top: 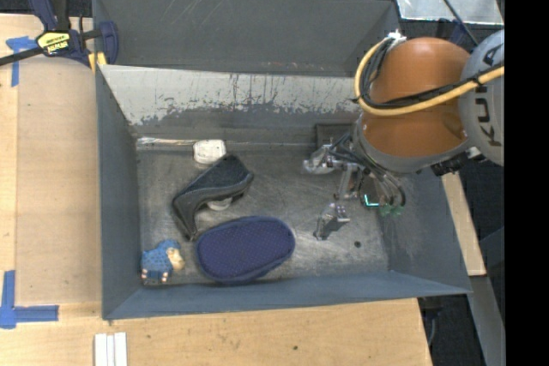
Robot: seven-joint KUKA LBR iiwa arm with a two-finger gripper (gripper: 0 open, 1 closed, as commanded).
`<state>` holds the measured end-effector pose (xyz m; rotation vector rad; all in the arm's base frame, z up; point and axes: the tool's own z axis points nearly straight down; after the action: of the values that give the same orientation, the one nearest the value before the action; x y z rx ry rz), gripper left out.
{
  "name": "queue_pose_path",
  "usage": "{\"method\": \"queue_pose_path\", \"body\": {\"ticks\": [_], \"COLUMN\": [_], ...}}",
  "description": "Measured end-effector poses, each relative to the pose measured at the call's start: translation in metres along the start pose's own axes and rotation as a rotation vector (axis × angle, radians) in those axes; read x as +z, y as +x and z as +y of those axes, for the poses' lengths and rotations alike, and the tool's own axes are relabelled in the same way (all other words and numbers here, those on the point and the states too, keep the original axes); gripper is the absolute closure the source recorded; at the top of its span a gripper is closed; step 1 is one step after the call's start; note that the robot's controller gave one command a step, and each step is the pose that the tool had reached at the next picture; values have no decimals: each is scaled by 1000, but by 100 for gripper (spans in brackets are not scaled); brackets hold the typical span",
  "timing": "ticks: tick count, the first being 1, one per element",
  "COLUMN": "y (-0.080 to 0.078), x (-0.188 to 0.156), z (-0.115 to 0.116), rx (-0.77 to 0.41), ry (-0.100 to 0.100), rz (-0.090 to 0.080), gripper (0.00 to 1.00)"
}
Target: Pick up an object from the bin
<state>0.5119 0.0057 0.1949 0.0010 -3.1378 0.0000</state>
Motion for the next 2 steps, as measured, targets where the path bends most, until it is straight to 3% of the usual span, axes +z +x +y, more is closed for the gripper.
{"method": "queue_pose_path", "body": {"ticks": [1,2], "y": [-28,-31], "x": [120,116], "z": [40,42], "rx": [-304,-302], "ry": [5,3], "rz": [-2,-15], "gripper": [0,100]}}
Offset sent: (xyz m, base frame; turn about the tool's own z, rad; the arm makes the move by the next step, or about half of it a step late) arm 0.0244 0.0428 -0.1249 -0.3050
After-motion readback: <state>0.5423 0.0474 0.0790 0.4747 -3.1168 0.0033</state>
